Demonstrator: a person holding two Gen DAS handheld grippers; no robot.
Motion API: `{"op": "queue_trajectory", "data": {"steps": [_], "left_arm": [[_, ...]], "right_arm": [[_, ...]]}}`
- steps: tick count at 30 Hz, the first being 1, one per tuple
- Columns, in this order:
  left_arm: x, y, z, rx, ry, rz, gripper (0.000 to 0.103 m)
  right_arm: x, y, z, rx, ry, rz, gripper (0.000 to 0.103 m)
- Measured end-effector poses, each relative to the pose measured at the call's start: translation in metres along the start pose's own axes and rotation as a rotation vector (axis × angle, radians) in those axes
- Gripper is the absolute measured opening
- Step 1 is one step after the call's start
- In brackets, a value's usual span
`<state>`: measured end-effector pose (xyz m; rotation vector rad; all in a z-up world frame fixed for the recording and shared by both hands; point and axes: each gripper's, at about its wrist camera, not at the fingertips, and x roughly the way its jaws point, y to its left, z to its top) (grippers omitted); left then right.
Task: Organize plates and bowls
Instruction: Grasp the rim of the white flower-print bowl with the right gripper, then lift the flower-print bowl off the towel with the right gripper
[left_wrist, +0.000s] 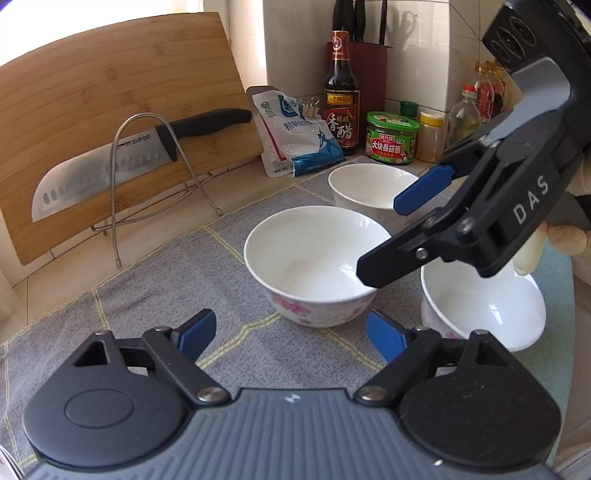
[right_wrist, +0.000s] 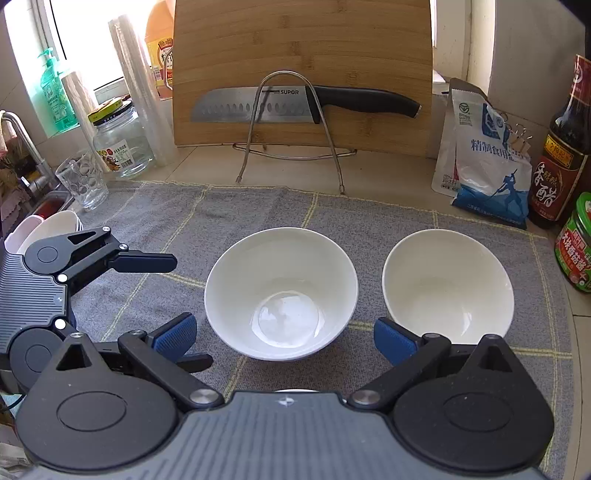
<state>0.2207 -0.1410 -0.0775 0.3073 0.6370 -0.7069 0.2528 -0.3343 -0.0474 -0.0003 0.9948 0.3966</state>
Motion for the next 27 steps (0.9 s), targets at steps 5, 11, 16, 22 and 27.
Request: {"op": "queue_trajectory", "data": {"steps": [5,11,16,22,27], "left_arm": [[0.012,-0.004,0.005,0.017,0.014,-0.014,0.089],[0.021,-0.007,0.009,0.034,0.020,-0.031,0.089],[0.026,-0.006,0.013,0.034,0.017,-0.053,0.088],[0.029,-0.006,0.016,0.036,0.011,-0.083,0.088],[0.029,-0.005,0.015,0.027,0.007,-0.092,0.088]], "right_arm": [[0.013,-0.008,0.008,0.015,0.018,0.045,0.103],[0.024,-0.014,0.015,0.024,0.030,0.079,0.103],[0.029,-0.017,0.020,0.037,0.034,0.098,0.098],[0.032,-0.019,0.023,0.042,0.041,0.098,0.090],[0.031,-0.020,0.023,0.048,0.042,0.104,0.088]]}}
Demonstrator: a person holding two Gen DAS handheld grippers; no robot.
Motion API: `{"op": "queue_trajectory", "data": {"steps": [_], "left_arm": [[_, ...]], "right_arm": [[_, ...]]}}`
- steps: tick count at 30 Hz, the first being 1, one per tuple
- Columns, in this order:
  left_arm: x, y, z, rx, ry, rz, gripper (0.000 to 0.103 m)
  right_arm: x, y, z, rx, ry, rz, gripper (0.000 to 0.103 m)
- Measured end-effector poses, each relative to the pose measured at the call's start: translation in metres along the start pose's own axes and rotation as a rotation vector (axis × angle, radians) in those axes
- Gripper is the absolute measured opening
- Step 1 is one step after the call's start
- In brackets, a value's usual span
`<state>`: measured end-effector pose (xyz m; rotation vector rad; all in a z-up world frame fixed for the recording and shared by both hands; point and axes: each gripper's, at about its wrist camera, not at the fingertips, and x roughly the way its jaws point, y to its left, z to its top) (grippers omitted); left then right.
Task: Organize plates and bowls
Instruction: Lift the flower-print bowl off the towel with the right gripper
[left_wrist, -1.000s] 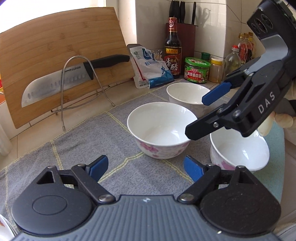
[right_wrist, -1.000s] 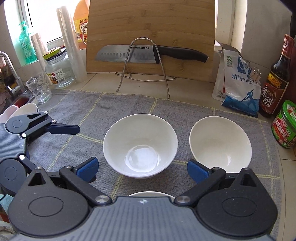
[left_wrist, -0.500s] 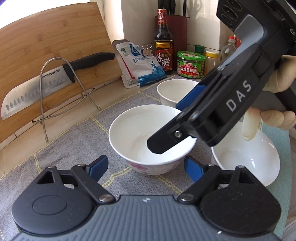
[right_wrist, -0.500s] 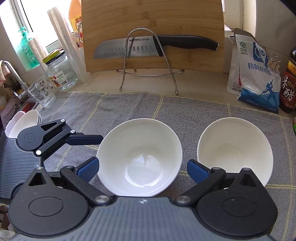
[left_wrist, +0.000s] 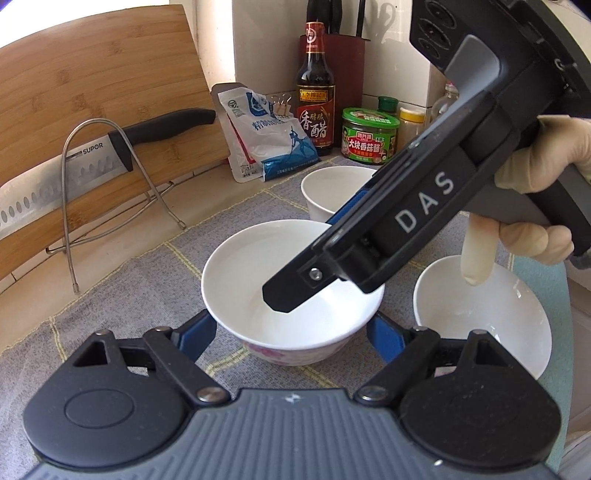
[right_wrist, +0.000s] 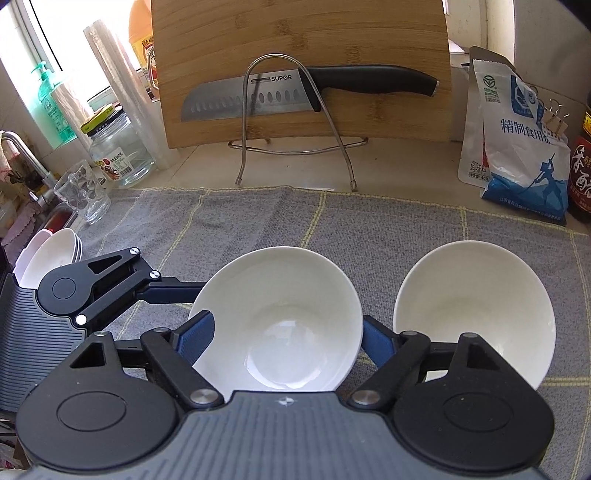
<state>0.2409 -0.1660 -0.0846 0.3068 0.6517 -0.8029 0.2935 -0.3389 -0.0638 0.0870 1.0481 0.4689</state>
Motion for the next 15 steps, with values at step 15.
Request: {"op": "queue_trajectory", "data": {"steps": [15], "left_arm": [[-0.038,-0.002,0.000,0.010,-0.010,0.038,0.088]], "right_arm": [[-0.020,0.031,0.000,-0.043,-0.028,0.032,0.088]]}}
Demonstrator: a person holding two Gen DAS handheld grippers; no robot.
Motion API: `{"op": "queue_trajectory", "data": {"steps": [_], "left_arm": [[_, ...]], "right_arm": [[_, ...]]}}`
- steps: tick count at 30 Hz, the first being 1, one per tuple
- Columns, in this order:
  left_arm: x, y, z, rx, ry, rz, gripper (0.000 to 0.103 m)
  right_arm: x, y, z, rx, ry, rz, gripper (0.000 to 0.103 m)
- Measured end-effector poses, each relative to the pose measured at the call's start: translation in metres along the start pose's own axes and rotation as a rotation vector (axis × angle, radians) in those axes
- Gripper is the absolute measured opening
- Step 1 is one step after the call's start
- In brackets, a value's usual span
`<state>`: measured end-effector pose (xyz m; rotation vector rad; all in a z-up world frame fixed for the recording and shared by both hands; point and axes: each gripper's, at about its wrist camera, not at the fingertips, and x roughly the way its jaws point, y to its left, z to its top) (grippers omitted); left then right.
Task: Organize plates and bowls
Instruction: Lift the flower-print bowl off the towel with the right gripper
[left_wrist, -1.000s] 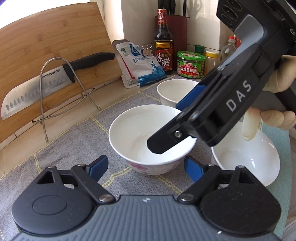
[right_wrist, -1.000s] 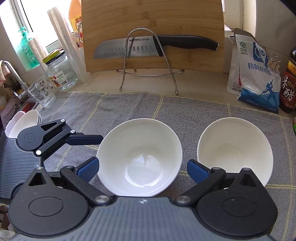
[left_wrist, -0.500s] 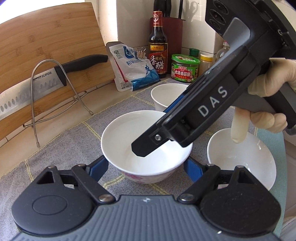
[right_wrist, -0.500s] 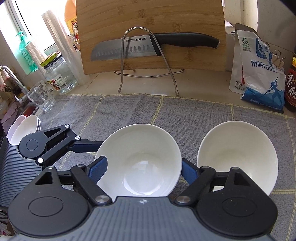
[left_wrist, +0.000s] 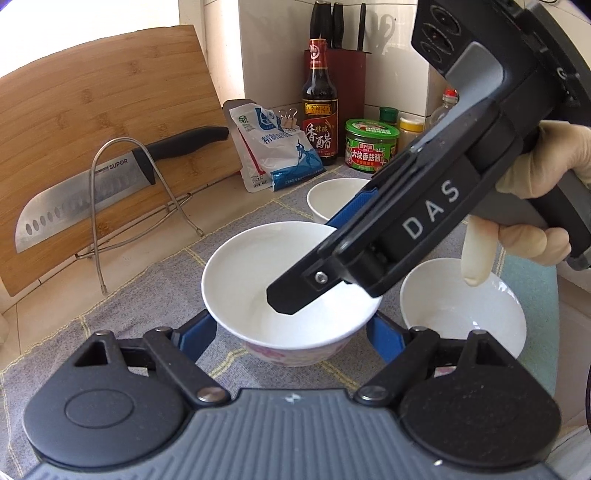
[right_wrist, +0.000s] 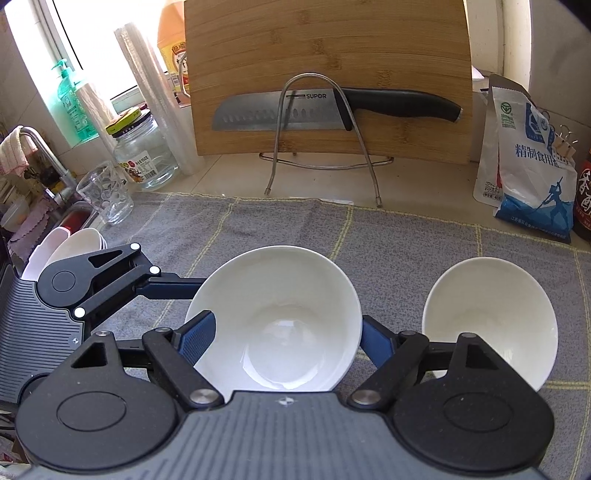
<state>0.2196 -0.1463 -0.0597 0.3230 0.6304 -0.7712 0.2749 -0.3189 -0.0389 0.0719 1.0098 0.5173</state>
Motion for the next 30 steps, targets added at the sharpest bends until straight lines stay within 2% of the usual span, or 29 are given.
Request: {"op": "queue_trajectory", "data": {"steps": [14,30], "left_arm": [[-0.061,-0.001,-0.036,-0.019,0.022,0.009,0.088],[-0.103,-0.006,-0.083,0.025,0.083,-0.089,0.088]], "right_arm": [[-0.014,0.065,-0.027,-0.035,0.019,0.063,0.088],[-0.025,0.117,-0.073,0.029,0.072,0.066,0.088]]}}
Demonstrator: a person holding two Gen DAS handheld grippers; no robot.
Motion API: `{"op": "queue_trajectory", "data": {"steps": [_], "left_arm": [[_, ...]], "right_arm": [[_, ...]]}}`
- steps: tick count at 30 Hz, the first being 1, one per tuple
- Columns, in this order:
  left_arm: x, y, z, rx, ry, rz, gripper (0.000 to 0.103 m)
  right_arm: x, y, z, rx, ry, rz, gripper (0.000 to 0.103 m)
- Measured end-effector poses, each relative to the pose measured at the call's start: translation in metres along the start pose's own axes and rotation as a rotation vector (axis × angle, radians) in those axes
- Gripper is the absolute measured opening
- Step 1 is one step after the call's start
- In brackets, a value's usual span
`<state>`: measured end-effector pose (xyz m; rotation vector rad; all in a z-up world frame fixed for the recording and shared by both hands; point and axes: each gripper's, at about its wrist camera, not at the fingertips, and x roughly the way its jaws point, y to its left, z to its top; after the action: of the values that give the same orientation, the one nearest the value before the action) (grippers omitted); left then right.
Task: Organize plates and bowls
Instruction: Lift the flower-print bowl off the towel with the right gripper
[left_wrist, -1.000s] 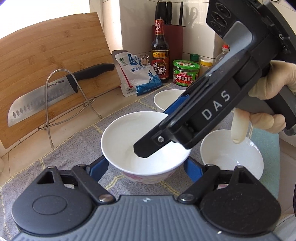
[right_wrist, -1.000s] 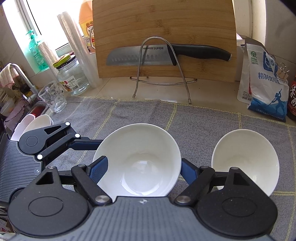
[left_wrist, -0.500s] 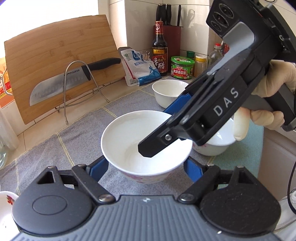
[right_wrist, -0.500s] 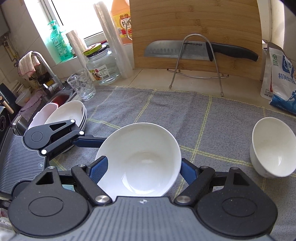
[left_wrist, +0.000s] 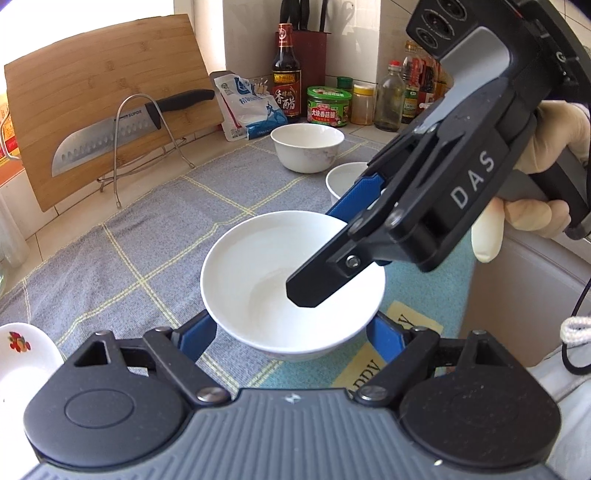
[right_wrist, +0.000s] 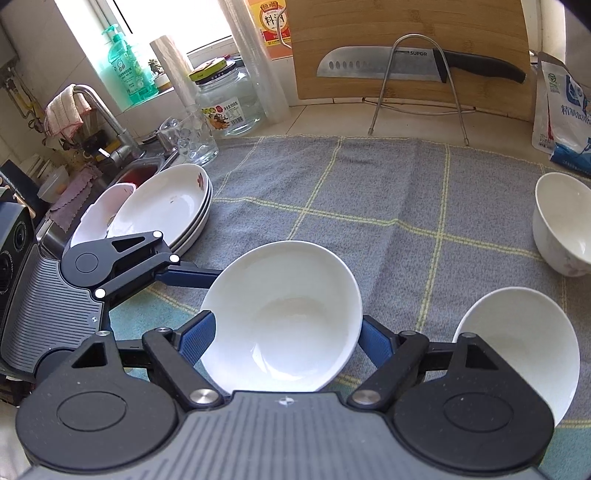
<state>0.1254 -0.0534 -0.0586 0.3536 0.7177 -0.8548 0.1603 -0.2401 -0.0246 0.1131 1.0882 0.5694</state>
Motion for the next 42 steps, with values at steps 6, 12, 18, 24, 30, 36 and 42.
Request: {"op": "queue_trajectory", "data": {"steps": [6,12,18,24,30,36,42], "left_arm": [[-0.003,-0.003,-0.011,0.016,0.021,-0.035,0.088],[-0.003,-0.005,-0.019,0.028,0.032,-0.059,0.088],[-0.003,-0.003,-0.020,0.034,0.025,-0.064,0.088],[-0.006,-0.002,-0.023,0.043,0.029,-0.070,0.089],[-0.021,0.002,-0.017,0.034,-0.006,-0.085,0.090],[-0.030,-0.012,0.003,0.016,-0.049,-0.038,0.090],[-0.017,-0.041,0.035,-0.041,-0.102,0.016,0.097]], "right_arm": [[0.005,0.008,-0.015,0.031,0.016,-0.015,0.088],[0.009,0.011,-0.025,0.059,0.022,-0.029,0.088],[0.009,0.013,-0.028,0.063,0.007,-0.041,0.088],[0.005,0.019,-0.029,0.055,-0.033,-0.057,0.102],[-0.011,0.023,-0.030,0.005,-0.093,-0.149,0.103],[-0.033,0.007,-0.031,-0.044,-0.153,-0.189,0.103],[-0.058,-0.034,-0.033,-0.072,-0.179,-0.207,0.103]]}}
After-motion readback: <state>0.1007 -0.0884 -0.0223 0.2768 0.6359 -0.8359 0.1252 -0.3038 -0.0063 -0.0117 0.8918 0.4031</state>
